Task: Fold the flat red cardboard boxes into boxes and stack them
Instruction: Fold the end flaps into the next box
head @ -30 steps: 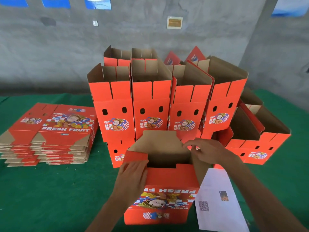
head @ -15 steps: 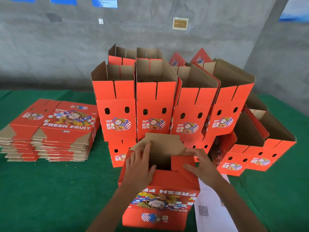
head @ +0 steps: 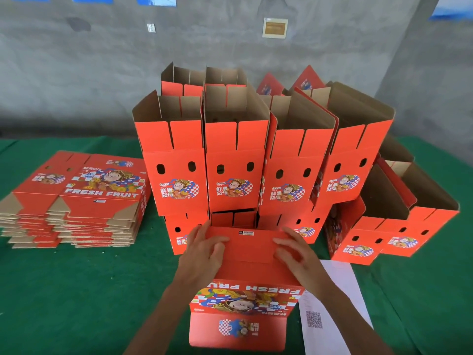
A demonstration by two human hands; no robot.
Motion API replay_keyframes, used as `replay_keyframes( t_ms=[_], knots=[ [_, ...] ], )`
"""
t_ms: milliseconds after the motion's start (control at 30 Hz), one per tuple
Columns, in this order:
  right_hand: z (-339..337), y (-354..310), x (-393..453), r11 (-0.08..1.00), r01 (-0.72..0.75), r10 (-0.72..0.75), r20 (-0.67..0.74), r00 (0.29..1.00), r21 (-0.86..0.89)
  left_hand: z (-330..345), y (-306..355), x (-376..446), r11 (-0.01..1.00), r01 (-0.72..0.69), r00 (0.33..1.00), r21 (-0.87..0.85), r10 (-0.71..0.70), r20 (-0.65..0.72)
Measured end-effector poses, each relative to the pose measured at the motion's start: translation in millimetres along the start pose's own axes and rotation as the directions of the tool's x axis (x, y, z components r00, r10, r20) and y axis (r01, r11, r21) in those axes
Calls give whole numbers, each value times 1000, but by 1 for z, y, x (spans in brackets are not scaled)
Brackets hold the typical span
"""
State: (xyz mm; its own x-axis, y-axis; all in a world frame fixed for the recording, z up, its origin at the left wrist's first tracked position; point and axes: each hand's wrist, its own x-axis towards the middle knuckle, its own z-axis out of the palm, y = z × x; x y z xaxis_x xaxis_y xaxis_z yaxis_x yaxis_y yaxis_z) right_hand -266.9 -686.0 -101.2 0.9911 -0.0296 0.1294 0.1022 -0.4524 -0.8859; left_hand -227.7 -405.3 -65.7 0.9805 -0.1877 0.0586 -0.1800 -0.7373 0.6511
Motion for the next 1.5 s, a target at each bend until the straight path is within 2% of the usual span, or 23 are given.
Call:
replay_keyframes(
  t_ms=[67,167,300,367,433,467,500,533,600,700,767,833,967,1033,1133,1300,1367,1433,1500],
  knots=[
    [1,-5,5,993,-13,14,1,1000,-118,1,-2,5,991,46,998,128,-50,30],
    [4,-8,16,950,-82,94,25,995,-301,3,-5,16,954,213,965,213,-240,110],
    [8,-10,31,799,-132,180,24,983,-587,13,3,24,872,270,947,409,-318,51],
    [7,-8,33,800,-154,208,27,978,-580,13,1,24,865,269,951,424,-309,28],
    [4,-6,31,883,-253,252,-55,966,-395,10,-4,22,888,277,953,366,-303,14],
    [2,-6,29,908,-357,340,-109,934,-222,8,-6,22,899,287,952,330,-305,3],
    [-3,-7,27,870,-491,485,-109,868,-41,6,-7,21,907,288,954,307,-300,-8],
    [-8,-5,25,783,-618,621,-44,782,69,6,-7,21,912,283,956,296,-291,-18],
    [-15,0,16,637,-770,761,133,635,29,4,-7,19,919,284,957,275,-289,-26],
    [-12,11,4,551,-827,825,217,521,-110,2,-7,18,923,300,953,241,-304,-22],
    [-6,14,-1,456,-890,851,283,443,20,3,-7,17,928,297,954,224,-300,-22],
    [-7,12,-7,378,-914,840,360,406,148,3,-6,15,934,293,955,204,-294,-24],
    [-12,16,-19,378,-908,789,450,419,181,3,-7,11,942,297,955,159,-294,-40],
    [-14,15,-24,415,-887,770,441,461,203,0,-8,7,944,302,953,133,-298,-53],
    [-26,6,-23,496,-827,697,447,561,265,-6,-11,3,944,328,942,33,-325,-87],
    [-64,-31,-16,641,-756,637,458,620,134,-13,-18,-6,925,329,925,-192,-356,-134],
    [-84,-59,-18,691,-716,621,428,657,97,-15,-15,-7,888,348,907,-300,-400,-134],
    [-106,-90,-25,749,-658,594,365,718,76,-13,-6,-5,820,380,897,-428,-440,-45],
    [-125,-124,-37,805,-592,554,303,775,41,-8,12,-2,690,462,875,-558,-457,160]
  ],
)
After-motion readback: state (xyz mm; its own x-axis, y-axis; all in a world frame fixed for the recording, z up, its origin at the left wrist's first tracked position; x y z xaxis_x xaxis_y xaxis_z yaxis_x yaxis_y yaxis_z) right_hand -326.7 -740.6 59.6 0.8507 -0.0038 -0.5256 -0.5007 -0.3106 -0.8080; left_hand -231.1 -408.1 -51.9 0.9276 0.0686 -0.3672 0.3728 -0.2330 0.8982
